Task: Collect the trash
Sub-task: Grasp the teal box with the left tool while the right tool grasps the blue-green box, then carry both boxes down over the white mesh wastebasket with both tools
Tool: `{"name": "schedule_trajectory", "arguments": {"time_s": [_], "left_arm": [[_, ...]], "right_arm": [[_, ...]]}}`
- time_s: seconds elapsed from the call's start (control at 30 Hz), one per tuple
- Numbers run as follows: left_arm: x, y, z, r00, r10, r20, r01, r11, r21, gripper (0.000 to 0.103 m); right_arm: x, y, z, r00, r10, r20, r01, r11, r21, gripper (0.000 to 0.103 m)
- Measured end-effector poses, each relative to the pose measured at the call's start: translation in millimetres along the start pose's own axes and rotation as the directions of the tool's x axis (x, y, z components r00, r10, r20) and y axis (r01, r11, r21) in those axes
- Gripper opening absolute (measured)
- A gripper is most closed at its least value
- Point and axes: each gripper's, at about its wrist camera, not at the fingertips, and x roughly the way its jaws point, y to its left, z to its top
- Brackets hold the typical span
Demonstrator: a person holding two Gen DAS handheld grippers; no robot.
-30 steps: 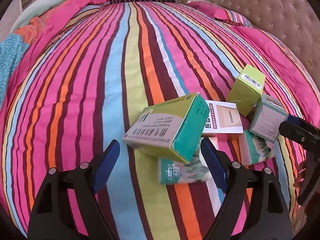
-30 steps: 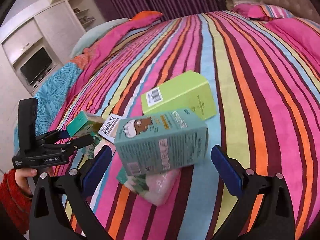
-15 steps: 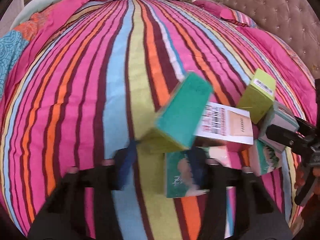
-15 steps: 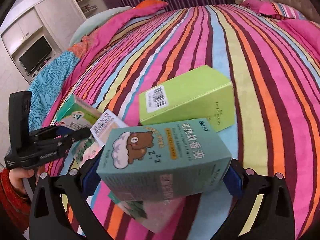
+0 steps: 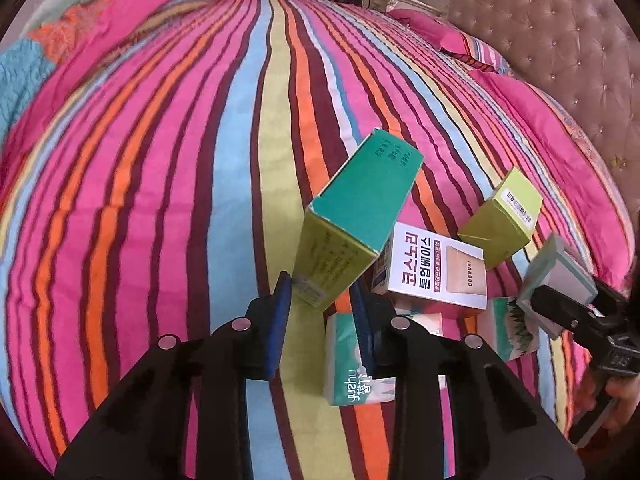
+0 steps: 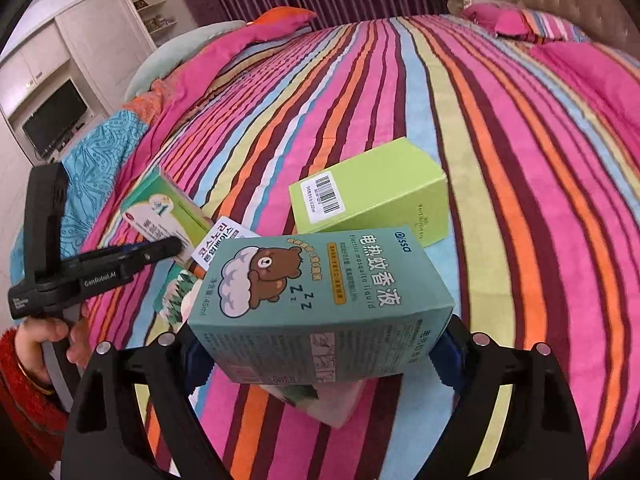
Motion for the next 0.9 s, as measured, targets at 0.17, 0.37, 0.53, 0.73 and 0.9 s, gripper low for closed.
{"name": "schedule_trajectory", "arguments": {"time_s": [0.17, 0.37, 0.53, 0.73, 0.9], "left_arm": [[-16, -4, -5, 0.999, -0.037, 0.017, 0.037, 0.999, -0.010, 0.029], [-50, -5, -19, 0.997, -0.058, 0.049, 0.059, 0.998, -0.024, 0.029], [-95, -10, -45, 0.994, -0.064, 0.089, 0.064, 0.998, 0.005, 0.029], [-132, -17, -98, 0.993, -0.077, 0.087, 0.075, 0.997, 0.024, 0.029], [-155, -21, -153, 0.994, -0.085, 0.073, 0.083, 0.996, 0.029, 0.029]], "right_arm": [[-17, 0, -5, 0.999, -0.007, 0.040, 0.005, 0.999, 0.032, 0.083], [-46, 3, -20, 0.995, -0.046, 0.084, 0.041, 0.997, 0.061, 0.083], [-76, 10, -40, 0.987, -0.108, 0.116, 0.100, 0.993, 0.066, 0.083], [-103, 32, -79, 0.982, -0.142, 0.126, 0.134, 0.988, 0.070, 0.083], [-116, 61, -116, 0.977, -0.178, 0.119, 0.176, 0.984, 0.021, 0.083]]}}
